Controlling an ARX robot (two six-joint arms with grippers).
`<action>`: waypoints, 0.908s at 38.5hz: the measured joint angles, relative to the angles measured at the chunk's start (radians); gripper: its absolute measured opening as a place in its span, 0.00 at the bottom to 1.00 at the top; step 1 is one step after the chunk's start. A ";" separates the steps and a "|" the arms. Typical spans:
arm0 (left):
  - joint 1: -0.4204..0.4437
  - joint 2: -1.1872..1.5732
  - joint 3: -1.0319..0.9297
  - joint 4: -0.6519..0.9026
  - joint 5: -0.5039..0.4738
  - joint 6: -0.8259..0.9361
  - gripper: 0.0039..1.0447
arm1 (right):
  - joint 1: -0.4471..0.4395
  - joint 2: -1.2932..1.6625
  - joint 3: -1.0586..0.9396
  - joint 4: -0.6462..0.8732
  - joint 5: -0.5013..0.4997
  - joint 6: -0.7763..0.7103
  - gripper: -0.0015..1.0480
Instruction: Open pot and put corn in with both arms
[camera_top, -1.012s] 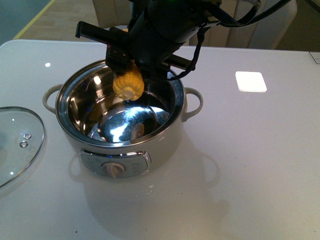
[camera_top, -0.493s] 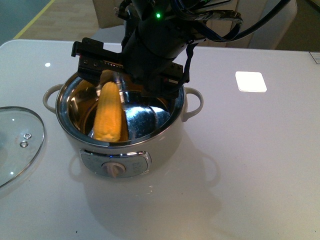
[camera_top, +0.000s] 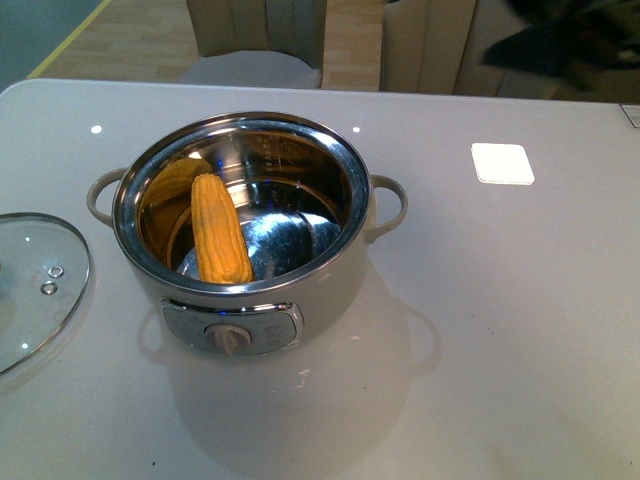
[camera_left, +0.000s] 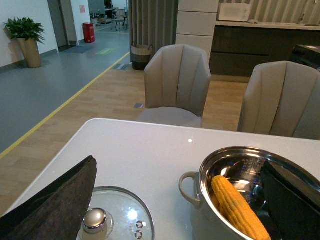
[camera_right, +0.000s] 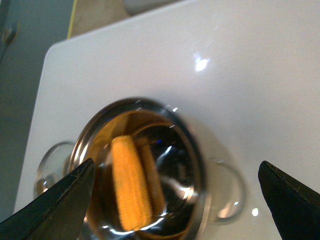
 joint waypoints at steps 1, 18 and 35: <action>0.000 0.000 0.000 0.000 0.000 0.000 0.94 | -0.029 -0.048 -0.041 0.011 0.027 -0.018 0.92; 0.000 0.000 0.000 0.000 0.000 0.000 0.94 | -0.214 -0.478 -0.602 0.636 0.211 -0.483 0.66; 0.000 0.000 0.000 0.000 0.000 0.000 0.94 | -0.311 -0.766 -0.902 0.715 0.122 -0.551 0.02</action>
